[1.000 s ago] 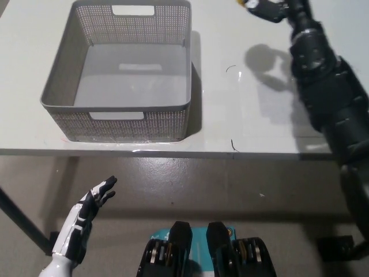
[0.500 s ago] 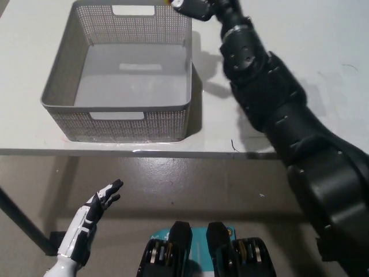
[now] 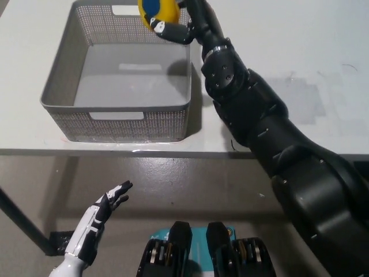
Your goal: Use the right hand to pick up a yellow duck toy and place it into a container on the left hand side
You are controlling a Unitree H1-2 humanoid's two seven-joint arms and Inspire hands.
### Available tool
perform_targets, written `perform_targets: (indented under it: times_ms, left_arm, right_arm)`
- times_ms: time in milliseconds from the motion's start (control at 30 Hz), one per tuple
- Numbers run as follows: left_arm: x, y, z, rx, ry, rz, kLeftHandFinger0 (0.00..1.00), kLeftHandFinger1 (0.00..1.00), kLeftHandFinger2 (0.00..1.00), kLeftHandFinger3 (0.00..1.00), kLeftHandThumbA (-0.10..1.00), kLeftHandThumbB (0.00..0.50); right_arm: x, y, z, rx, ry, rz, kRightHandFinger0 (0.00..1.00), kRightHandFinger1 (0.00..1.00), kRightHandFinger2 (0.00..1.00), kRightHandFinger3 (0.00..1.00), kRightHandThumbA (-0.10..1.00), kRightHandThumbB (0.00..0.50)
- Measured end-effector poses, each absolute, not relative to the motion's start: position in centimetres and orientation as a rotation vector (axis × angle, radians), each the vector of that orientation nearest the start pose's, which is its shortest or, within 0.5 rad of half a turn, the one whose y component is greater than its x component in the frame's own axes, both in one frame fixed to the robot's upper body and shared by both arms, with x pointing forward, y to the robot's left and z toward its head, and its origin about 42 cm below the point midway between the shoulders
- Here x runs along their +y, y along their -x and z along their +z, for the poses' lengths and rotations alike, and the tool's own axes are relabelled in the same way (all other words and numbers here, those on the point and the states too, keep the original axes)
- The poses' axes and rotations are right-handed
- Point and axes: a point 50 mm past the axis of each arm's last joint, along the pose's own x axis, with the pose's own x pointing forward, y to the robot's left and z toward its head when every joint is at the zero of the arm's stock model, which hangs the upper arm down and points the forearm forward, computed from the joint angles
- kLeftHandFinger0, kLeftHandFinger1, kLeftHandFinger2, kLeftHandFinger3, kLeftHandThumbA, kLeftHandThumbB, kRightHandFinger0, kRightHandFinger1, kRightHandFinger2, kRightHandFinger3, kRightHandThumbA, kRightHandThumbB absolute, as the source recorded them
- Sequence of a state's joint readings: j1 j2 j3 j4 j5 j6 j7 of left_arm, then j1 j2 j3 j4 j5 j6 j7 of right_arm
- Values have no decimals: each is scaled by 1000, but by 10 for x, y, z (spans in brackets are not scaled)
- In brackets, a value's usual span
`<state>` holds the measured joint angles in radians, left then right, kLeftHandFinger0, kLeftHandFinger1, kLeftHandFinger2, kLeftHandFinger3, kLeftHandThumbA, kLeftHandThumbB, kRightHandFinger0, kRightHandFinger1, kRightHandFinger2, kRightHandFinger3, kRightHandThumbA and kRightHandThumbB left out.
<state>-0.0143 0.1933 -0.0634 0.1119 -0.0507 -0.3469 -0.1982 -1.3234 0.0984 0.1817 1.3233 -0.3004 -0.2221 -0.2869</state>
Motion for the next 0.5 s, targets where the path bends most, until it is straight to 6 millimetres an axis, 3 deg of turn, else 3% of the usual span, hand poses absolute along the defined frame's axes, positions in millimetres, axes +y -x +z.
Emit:
perform_targets:
  times_ms: [33, 67, 100, 133, 167, 300, 433, 500]
  left_arm:
    - [249, -283, 94, -228, -160, -277, 1000, 1000, 1000, 1000, 970, 332]
    - [249, -283, 94, -227, -161, -280, 1000, 1000, 1000, 1000, 969, 332]
    - [249, -283, 94, -227, -161, -283, 1000, 1000, 1000, 1000, 966, 341]
    - [248, -283, 94, -227, -162, -284, 1000, 1000, 1000, 1000, 965, 344]
    - [248, -283, 94, -226, -162, -286, 1000, 1000, 1000, 1000, 961, 334]
    - [247, -285, 94, -220, -163, -296, 1000, 1000, 1000, 1000, 948, 332]
    - [244, -289, 97, -227, -167, -316, 1000, 1000, 1000, 1000, 955, 353]
    - [243, -292, 99, -232, -169, -324, 1000, 1000, 1000, 1000, 955, 355]
  right_arm:
    - [-16, -560, 325, -326, 546, 194, 221, 427, 738, 803, 124, 166]
    - [-15, -559, 321, -319, 544, 197, 488, 640, 850, 894, 260, 187]
    - [-15, -558, 319, -312, 542, 201, 862, 975, 1000, 1000, 499, 239]
    - [-15, -558, 317, -306, 543, 210, 1000, 1000, 1000, 1000, 643, 314]
    - [-15, -558, 315, -297, 546, 223, 1000, 1000, 1000, 1000, 748, 351]
    - [-19, -559, 312, -276, 579, 272, 1000, 1000, 1000, 1000, 1000, 396]
    - [-30, -563, 313, -273, 618, 301, 1000, 1000, 1000, 1000, 1000, 431]
    - [-37, -565, 312, -264, 638, 311, 1000, 1000, 1000, 1000, 1000, 420]
